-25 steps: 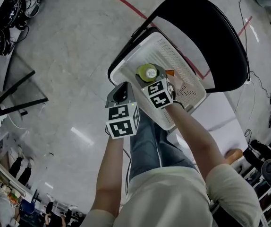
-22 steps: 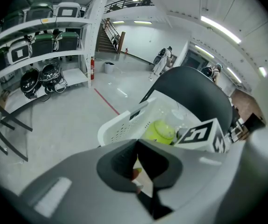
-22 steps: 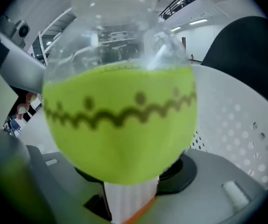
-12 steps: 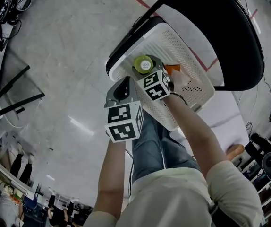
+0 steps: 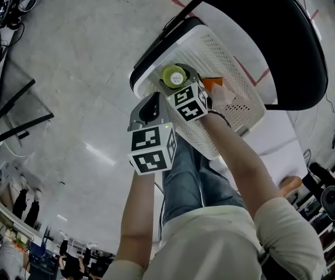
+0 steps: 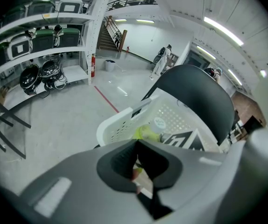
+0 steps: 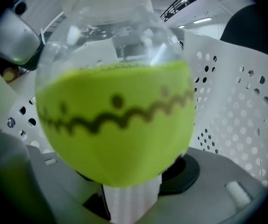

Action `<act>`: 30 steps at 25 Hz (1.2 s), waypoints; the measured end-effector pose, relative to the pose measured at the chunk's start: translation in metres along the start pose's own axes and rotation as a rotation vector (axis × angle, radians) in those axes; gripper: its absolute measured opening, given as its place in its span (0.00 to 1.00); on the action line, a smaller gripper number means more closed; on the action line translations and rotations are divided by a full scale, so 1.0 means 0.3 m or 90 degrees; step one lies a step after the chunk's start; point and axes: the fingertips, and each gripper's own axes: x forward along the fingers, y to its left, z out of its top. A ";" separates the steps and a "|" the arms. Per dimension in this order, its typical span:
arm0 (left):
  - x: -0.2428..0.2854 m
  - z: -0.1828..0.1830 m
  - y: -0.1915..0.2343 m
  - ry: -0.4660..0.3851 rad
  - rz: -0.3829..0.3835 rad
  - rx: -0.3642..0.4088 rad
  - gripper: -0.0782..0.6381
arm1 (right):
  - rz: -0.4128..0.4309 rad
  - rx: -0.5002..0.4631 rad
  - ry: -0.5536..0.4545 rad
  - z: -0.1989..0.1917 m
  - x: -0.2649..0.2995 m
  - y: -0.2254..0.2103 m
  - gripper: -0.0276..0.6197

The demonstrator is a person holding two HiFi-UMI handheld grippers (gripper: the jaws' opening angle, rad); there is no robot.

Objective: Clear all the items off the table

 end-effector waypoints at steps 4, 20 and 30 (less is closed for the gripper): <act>0.000 0.000 0.000 -0.005 0.004 -0.001 0.12 | 0.022 0.010 0.002 -0.017 -0.002 0.015 0.56; -0.053 -0.020 -0.047 -0.018 -0.004 0.002 0.12 | 0.004 0.024 -0.033 -0.002 -0.180 0.001 0.59; -0.186 -0.037 -0.116 -0.033 -0.006 0.008 0.12 | -0.016 0.023 -0.051 0.021 -0.387 0.018 0.59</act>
